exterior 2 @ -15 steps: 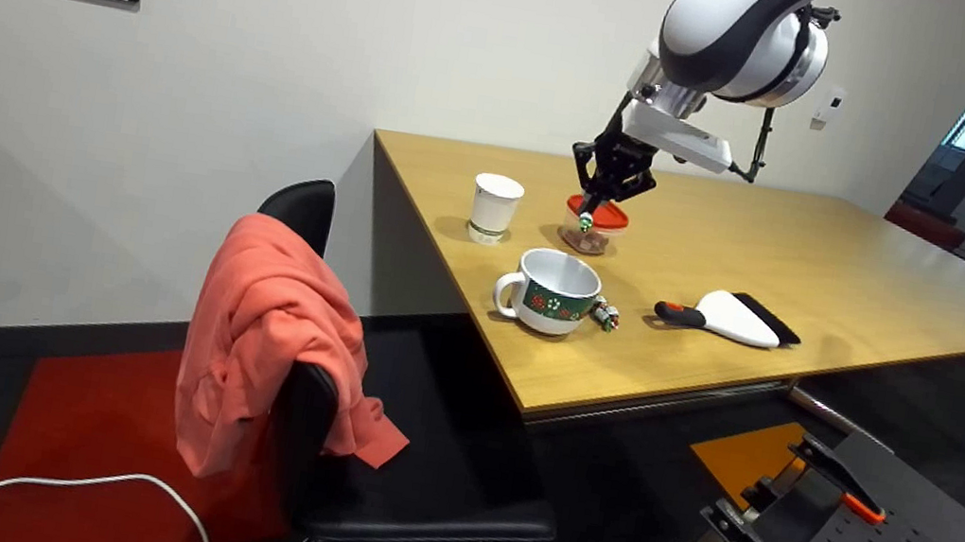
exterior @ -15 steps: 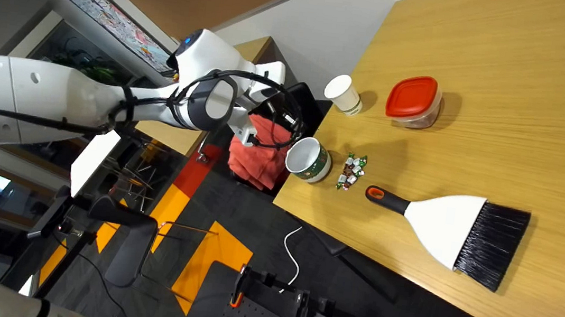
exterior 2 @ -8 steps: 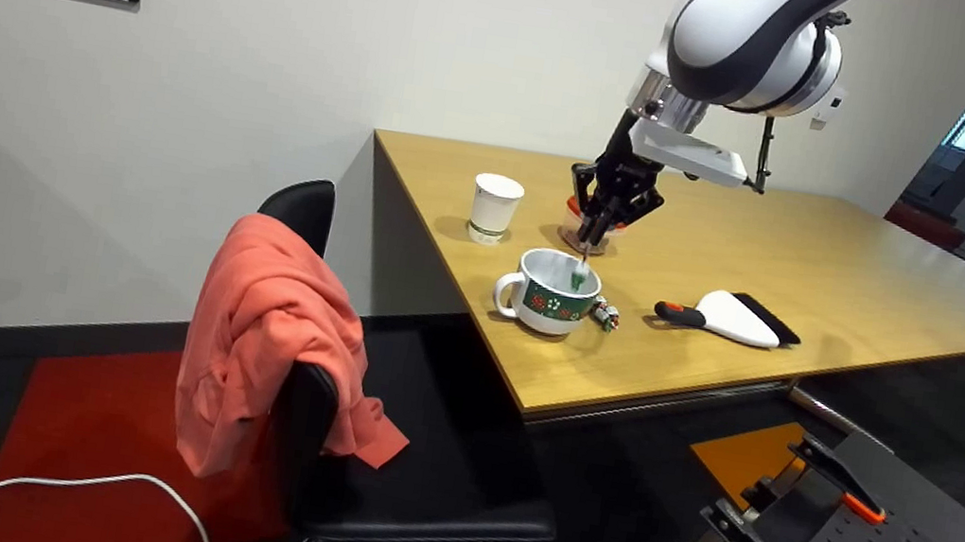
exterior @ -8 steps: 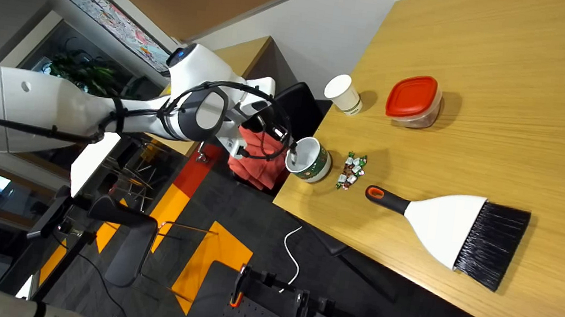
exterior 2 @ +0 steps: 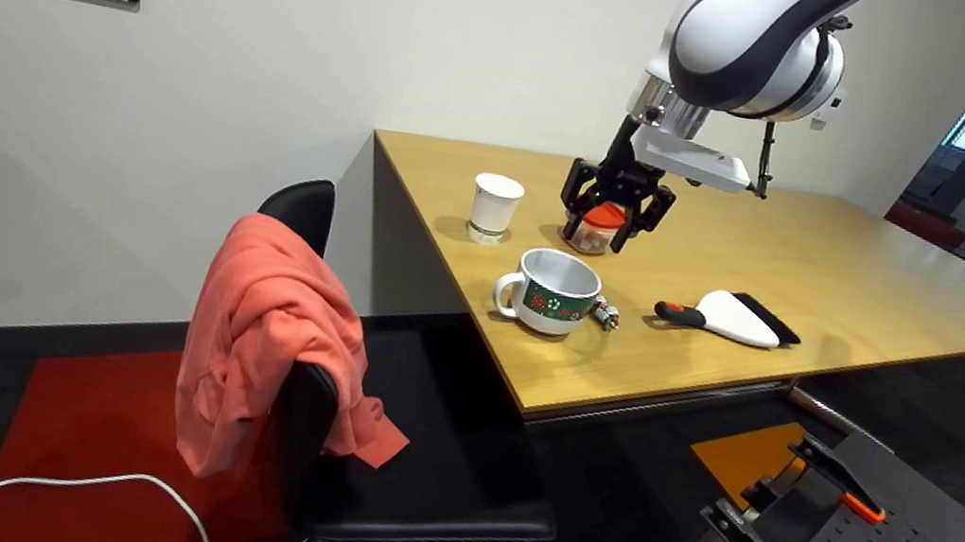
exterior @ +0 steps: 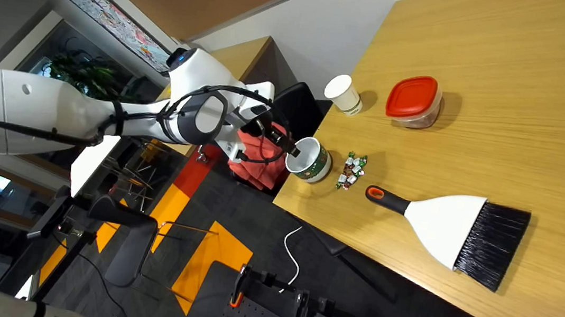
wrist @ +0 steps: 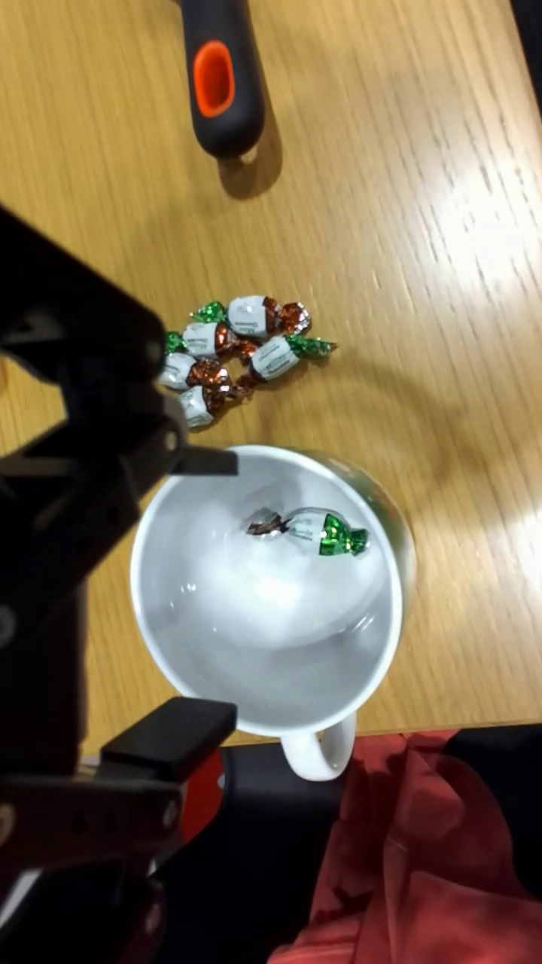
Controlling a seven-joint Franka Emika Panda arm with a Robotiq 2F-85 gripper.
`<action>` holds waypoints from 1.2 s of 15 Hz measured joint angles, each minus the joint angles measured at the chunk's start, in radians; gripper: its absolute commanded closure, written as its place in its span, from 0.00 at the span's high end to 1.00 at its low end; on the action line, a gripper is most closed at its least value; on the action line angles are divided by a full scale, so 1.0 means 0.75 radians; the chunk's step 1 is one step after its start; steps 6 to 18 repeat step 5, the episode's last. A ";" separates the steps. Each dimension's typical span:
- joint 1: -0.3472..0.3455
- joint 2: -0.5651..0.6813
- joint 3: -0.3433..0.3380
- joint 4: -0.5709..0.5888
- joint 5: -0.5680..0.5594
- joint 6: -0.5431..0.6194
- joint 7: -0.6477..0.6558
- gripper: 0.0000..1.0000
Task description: Put a sweet in the mug
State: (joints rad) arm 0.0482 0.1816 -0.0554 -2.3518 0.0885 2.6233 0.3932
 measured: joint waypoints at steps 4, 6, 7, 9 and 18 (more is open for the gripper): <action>0.000 -0.003 0.000 -0.004 0.000 0.000 0.000 1.00; 0.000 -0.001 0.000 -0.004 0.000 0.000 0.000 1.00; 0.000 -0.001 0.000 -0.004 0.000 0.000 0.000 1.00; 0.000 -0.001 0.000 -0.004 0.000 0.000 0.000 1.00; 0.000 -0.001 0.000 -0.004 0.000 0.000 0.000 1.00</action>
